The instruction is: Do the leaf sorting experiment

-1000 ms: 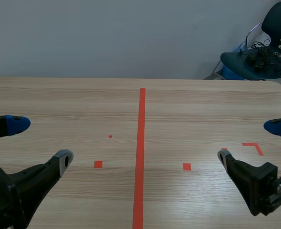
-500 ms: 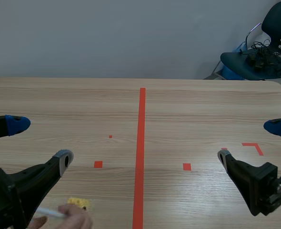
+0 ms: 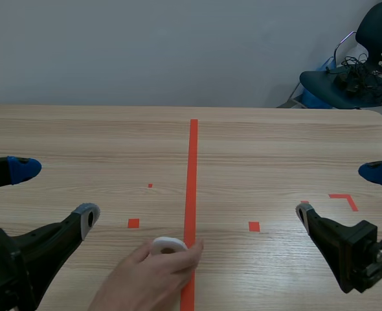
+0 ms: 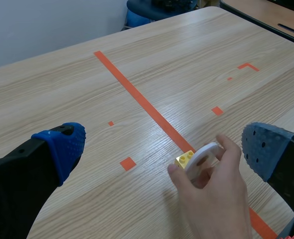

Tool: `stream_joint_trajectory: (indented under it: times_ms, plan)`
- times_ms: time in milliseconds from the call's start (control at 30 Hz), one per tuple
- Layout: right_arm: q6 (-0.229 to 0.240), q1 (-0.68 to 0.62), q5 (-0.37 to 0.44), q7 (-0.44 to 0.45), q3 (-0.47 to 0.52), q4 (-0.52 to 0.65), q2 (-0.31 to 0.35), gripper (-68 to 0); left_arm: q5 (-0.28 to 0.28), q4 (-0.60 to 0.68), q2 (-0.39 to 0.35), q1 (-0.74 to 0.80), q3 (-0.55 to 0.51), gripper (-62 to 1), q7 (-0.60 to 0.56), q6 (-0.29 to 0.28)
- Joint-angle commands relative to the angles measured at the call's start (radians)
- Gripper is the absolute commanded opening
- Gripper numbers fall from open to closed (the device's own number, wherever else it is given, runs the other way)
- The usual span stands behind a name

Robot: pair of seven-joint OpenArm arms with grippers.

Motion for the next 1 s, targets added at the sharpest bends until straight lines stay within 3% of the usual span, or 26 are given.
stream_joint_trajectory:
  times_ms: [0,633,767,967]
  plan:
    - [-0.004,0.0,0.011,0.014,0.011,0.014,0.005,0.4,-0.01,0.018,-0.003,-0.001,-0.006,1.4,-0.017,-0.005]
    - [0.011,0.003,0.009,0.014,-0.005,0.014,0.005,0.4,-0.01,0.018,-0.003,-0.003,-0.006,1.4,-0.017,-0.005]
    - [0.074,0.032,-0.049,0.013,-0.062,0.009,0.004,0.4,-0.01,0.018,-0.003,-0.003,-0.006,1.4,-0.018,-0.005]
    - [0.076,0.145,-0.161,0.016,-0.223,-0.043,0.004,0.4,-0.01,0.018,-0.003,-0.003,-0.006,1.4,-0.018,-0.005]
